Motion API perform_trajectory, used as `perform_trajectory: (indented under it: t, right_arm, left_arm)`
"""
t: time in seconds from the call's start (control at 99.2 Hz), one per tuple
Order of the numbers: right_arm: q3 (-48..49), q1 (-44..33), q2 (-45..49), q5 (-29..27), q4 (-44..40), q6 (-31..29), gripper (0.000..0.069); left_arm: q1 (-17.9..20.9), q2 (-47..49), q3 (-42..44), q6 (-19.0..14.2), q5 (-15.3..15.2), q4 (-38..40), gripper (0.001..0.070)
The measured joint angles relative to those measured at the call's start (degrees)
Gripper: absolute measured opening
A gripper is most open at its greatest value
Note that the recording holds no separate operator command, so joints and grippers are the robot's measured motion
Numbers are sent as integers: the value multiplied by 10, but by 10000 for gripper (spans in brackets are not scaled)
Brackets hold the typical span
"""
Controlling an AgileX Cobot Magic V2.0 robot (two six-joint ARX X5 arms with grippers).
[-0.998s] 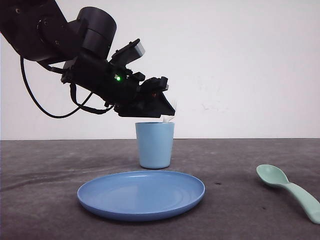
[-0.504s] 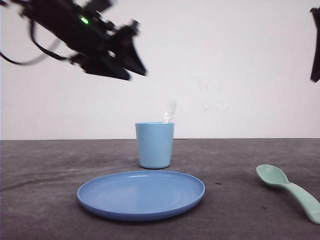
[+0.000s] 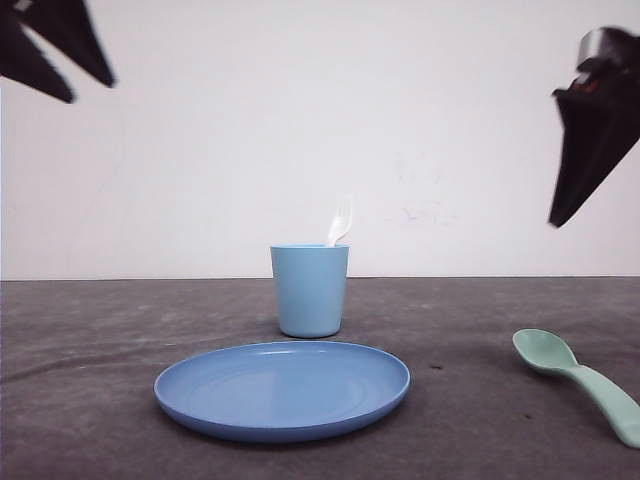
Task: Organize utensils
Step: 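Lower the right gripper onto the mint-green spoon and grasp it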
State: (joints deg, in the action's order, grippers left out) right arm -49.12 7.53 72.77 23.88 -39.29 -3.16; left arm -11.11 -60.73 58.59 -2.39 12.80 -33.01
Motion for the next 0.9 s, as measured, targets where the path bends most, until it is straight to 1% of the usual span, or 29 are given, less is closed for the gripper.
perform_trajectory:
  t: [0.161, 0.282, 0.565, 0.615, 0.736, 0.827, 0.898]
  right_arm:
    - [0, 26, 47, 1, 34, 0, 659]
    - [0, 44, 82, 1, 59, 0, 659]
    - [0, 79, 144, 1, 97, -3, 655]
    - [0, 85, 148, 1, 98, -3, 629]
    - [0, 96, 157, 0, 101, -3, 514]
    - [0, 101, 163, -2, 106, -3, 476]
    - [0, 104, 165, -15, 109, -3, 439]
  left_arm:
    - [28, 22, 0, 0, -24, -59, 272]
    - [37, 23, 0, 1, -26, -79, 272]
    - [38, 23, 0, 2, -26, -85, 272]
    - [38, 23, 0, 2, -26, -85, 272]
    - [38, 23, 0, 2, -26, -85, 272]
    - [38, 23, 0, 2, -26, -85, 272]
    - [38, 23, 0, 2, -26, -86, 272]
